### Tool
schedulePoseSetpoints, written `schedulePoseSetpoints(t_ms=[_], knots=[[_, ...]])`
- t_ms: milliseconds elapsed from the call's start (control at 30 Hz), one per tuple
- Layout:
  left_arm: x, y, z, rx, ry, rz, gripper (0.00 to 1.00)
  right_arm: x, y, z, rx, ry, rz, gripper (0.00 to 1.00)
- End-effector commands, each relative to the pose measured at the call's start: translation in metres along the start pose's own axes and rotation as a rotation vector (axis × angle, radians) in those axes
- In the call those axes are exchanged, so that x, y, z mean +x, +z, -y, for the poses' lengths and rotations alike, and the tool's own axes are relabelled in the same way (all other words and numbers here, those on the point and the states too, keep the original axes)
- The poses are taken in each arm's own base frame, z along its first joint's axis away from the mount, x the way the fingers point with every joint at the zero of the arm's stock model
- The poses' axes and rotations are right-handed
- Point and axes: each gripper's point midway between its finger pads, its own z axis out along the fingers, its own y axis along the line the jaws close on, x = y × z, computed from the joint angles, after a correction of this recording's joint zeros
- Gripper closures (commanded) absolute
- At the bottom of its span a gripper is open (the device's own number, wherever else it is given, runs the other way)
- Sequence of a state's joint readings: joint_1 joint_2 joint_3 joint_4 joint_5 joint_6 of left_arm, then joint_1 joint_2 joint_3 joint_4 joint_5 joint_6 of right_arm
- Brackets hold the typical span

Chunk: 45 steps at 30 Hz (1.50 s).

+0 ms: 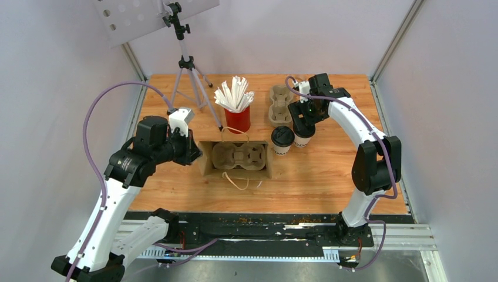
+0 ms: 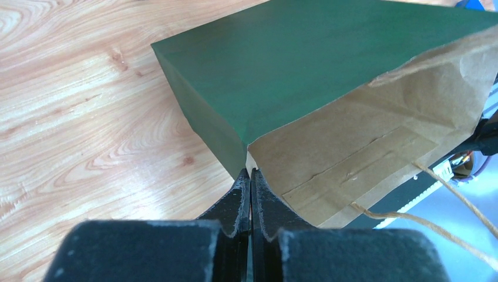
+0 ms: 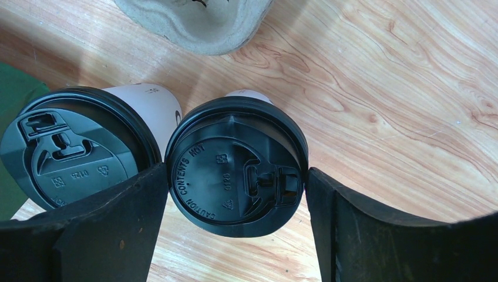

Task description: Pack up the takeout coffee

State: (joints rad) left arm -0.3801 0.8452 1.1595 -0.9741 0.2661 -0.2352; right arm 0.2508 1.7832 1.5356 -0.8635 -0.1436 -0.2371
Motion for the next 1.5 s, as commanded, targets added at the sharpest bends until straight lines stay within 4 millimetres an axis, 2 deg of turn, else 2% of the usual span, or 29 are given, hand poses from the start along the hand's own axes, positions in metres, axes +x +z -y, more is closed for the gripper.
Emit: schedulePoseSetpoints(t_ms=[0, 300, 533, 733, 867, 1000, 1100, 1233, 1300, 1467], knots=[[-0.018, -0.010, 0.005, -0.010, -0.021, 0.039, 0.96, 0.005, 0.000, 0.004, 0.024, -0.001, -0.010, 0.26], [-0.024, -0.012, 0.011, 0.014, -0.028, 0.051, 0.97, 0.007, -0.020, 0.009, 0.079, 0.028, -0.008, 0.33], [-0.025, -0.012, 0.011, 0.015, -0.040, 0.042, 0.97, -0.006, -0.054, 0.013, 0.125, 0.045, 0.012, 0.34], [-0.028, -0.013, 0.013, 0.021, -0.038, 0.044, 0.97, -0.013, -0.088, 0.003, 0.109, 0.080, 0.058, 0.34], [-0.027, -0.012, 0.013, 0.021, -0.041, 0.043, 0.97, -0.011, -0.110, -0.015, 0.079, 0.081, 0.075, 0.34], [-0.028, -0.012, 0.012, 0.016, -0.037, 0.045, 0.97, -0.010, -0.147, -0.042, 0.051, 0.046, 0.098, 0.34], [-0.027, -0.013, 0.012, 0.012, -0.038, 0.042, 0.97, -0.011, -0.178, -0.068, 0.010, 0.012, 0.166, 0.34], [-0.027, -0.013, 0.011, 0.006, -0.048, 0.038, 0.96, -0.016, -0.210, -0.112, -0.068, -0.067, 0.292, 0.35], [-0.027, -0.014, 0.009, -0.008, -0.049, 0.033, 0.96, -0.018, -0.226, -0.127, -0.105, -0.074, 0.338, 0.35], [-0.026, -0.014, 0.008, -0.017, -0.050, 0.023, 0.96, -0.022, -0.265, -0.141, -0.131, -0.062, 0.426, 0.37]])
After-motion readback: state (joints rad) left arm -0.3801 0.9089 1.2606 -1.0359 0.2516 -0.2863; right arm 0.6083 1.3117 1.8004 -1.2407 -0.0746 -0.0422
